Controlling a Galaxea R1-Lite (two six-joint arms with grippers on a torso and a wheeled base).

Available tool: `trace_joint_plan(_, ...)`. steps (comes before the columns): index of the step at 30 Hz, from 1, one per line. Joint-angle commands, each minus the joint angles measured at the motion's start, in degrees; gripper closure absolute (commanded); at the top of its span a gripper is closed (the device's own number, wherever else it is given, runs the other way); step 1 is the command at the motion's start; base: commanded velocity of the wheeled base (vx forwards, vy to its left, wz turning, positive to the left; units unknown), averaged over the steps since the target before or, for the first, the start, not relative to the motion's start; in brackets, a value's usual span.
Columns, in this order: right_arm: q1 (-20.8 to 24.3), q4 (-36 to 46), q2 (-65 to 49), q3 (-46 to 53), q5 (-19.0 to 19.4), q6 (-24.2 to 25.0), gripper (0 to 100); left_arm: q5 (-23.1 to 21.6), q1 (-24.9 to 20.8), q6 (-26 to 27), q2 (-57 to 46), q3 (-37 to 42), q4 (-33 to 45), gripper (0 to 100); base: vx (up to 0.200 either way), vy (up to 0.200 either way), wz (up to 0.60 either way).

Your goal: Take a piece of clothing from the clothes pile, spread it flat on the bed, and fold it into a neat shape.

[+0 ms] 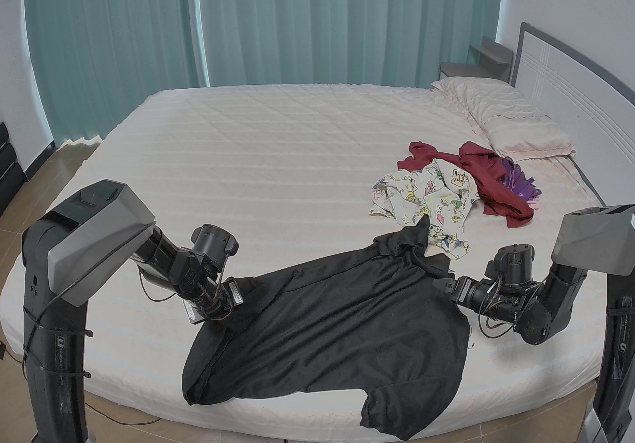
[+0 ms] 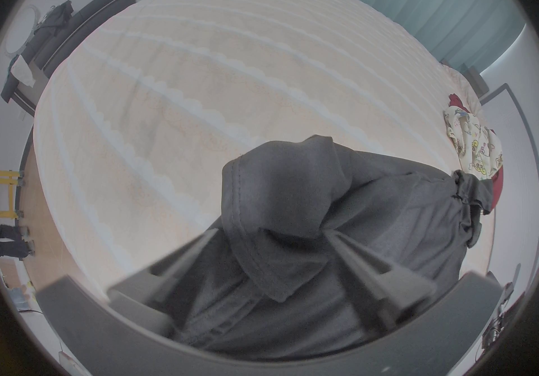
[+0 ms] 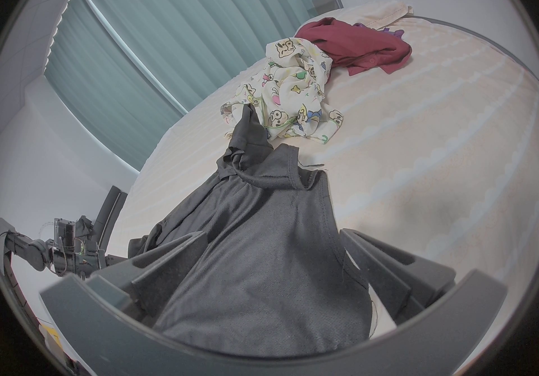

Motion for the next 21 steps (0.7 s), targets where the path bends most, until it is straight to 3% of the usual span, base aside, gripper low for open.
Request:
trace_joint_plan(1, 0.11, -0.05, 0.16, -0.07, 0.04, 0.01, 0, 1.05, 0.07, -0.05, 2.72, -1.59, -0.06, 100, 0.000, 0.000, 0.00)
trace_joint_plan(12, 0.02, -0.13, 0.25, -0.07, 0.04, 0.10, 0, 2.99, 1.39, -1.72, 1.93, -5.01, -1.47, 100, 0.000, 0.000, 0.00)
trace_joint_plan(21, -0.25, -0.22, 0.33, -0.77, -0.05, 0.18, 0, 4.31, 4.47, -3.04, 2.90, -15.30, -5.51, 100, 0.000, 0.000, 0.00)
